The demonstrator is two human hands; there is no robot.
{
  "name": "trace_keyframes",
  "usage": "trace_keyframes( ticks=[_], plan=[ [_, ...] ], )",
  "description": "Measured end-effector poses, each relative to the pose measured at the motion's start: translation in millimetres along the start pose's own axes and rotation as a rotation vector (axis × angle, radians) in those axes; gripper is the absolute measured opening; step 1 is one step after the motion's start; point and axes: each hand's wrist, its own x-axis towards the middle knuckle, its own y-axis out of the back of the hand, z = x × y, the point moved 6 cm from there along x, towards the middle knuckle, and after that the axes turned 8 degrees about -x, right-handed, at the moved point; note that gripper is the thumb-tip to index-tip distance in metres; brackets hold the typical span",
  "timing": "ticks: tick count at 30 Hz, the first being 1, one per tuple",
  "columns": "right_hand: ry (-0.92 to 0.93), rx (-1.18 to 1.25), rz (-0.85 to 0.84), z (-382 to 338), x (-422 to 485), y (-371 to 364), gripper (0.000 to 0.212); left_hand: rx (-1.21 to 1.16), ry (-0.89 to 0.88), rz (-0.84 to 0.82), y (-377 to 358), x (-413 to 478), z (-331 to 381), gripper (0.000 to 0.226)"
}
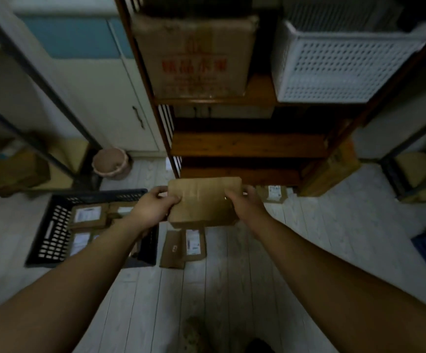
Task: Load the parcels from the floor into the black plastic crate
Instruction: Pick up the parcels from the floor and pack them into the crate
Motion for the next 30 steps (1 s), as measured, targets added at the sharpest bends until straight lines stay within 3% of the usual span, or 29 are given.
trace_keyframes(
  ticks=[2, 4, 9, 17, 24, 30],
  plan=[
    [0.037, 0.030, 0.054, -20, -20, 14, 0.034, 0.038, -0.065, -0.018, 2, -28, 16, 0.051],
    [0.079, 0.018, 0.082, -36, -37, 27, 0.036, 0.014, -0.125, -0.006, 1, -56, 29, 0.059],
    [0.172, 0.005, 0.069, -67, -84, 42, 0.027, -0.141, -0.255, 0.198, 13, -119, 59, 0.039],
    [0.417, -0.068, 0.002, -107, -156, 29, 0.058, -0.109, -0.409, 0.190, 47, -180, 82, 0.057],
    [0.652, -0.137, -0.036, -123, -205, -79, 0.074, -0.072, -0.456, 0.216, 145, -220, 54, 0.059],
    [0.662, -0.280, -0.055, -113, -237, -220, 0.082, -0.044, -0.373, 0.167, 265, -238, -7, 0.073]
  ],
)
